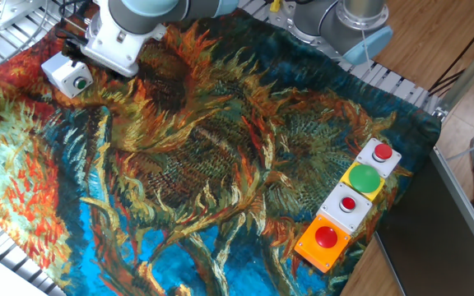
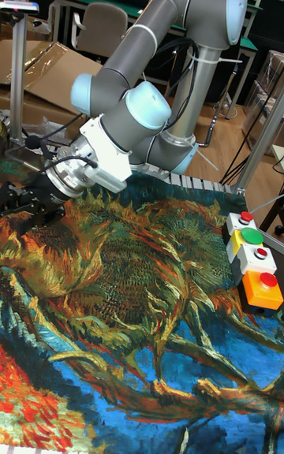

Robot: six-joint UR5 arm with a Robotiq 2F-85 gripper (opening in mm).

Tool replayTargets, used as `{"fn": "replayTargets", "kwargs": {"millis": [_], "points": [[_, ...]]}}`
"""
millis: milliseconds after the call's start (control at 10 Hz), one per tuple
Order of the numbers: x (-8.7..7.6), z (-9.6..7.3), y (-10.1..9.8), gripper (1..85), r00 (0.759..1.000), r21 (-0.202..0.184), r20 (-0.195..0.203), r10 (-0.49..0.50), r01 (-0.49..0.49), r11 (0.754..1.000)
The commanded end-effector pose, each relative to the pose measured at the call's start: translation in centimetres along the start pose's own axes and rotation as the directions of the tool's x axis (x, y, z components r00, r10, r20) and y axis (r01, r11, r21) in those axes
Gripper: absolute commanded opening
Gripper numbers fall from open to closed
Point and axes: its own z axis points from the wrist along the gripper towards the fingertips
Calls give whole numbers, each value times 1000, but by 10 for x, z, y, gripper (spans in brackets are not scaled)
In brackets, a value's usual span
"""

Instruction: Press the button horizontally

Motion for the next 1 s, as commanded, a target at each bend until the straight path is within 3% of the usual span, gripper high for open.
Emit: {"fn": "replayTargets", "kwargs": {"millis": [0, 100, 200, 300, 500, 600, 900], "points": [[-6, -2, 9, 657, 1000, -29, 14, 1, -1, 1000], [-10, -2, 11, 653, 999, -37, 33, -11, 12, 999], [-18, -3, 19, 657, 998, -69, 64, -12, 16, 997], [-24, -3, 20, 667, 996, -69, 87, -20, 26, 997], [-35, 9, 19, 667, 993, -48, 116, -39, 45, 998], [-36, 20, 13, 663, 990, -16, 122, -66, 69, 998], [-19, 41, 2, 657, 989, 20, 120, -86, 84, 996]]}}
